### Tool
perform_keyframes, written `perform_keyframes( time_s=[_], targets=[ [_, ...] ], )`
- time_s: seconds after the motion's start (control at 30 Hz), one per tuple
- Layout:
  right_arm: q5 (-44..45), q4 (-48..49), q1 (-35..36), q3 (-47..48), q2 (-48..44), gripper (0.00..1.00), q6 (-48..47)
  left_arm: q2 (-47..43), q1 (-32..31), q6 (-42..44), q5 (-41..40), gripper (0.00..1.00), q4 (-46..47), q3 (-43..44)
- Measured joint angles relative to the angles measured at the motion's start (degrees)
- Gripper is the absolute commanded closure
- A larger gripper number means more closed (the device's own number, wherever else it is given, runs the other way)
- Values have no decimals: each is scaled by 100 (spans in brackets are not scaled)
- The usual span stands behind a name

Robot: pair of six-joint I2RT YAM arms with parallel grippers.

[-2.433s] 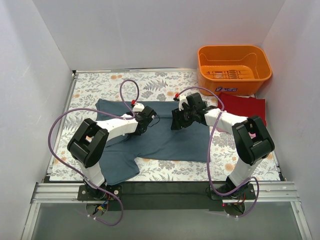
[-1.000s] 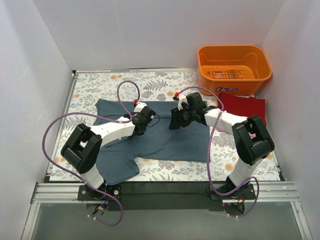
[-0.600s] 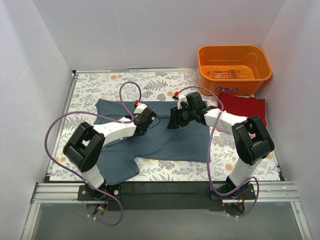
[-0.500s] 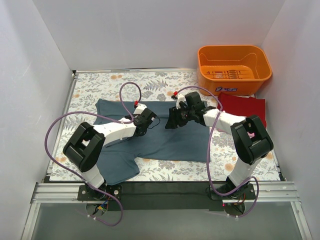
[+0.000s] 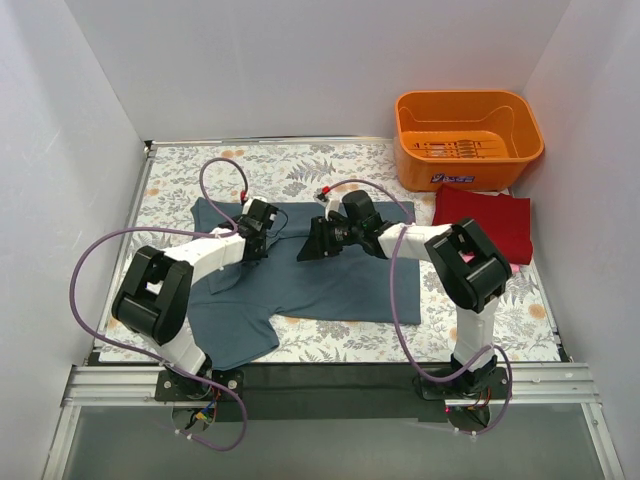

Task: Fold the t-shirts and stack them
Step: Fold the tshirt

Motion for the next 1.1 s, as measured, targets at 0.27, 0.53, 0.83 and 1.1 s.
perform_keyframes(
  time_s=[0.27,0.53,0.83,1.1],
  targets=[
    [-153,1049,313,402,697,55,885,4,428,20,723,92,142,0],
    [-96,1843,568,776,1368,57,1580,26,658,-28,1283,92,166,0],
    [260,2247,837,929,1838,58,2081,127,807,-125,1687,93,201,0],
    [798,2350,879,931,1864,61,2312,127,844,-136,1825,93,208,0]
  ],
)
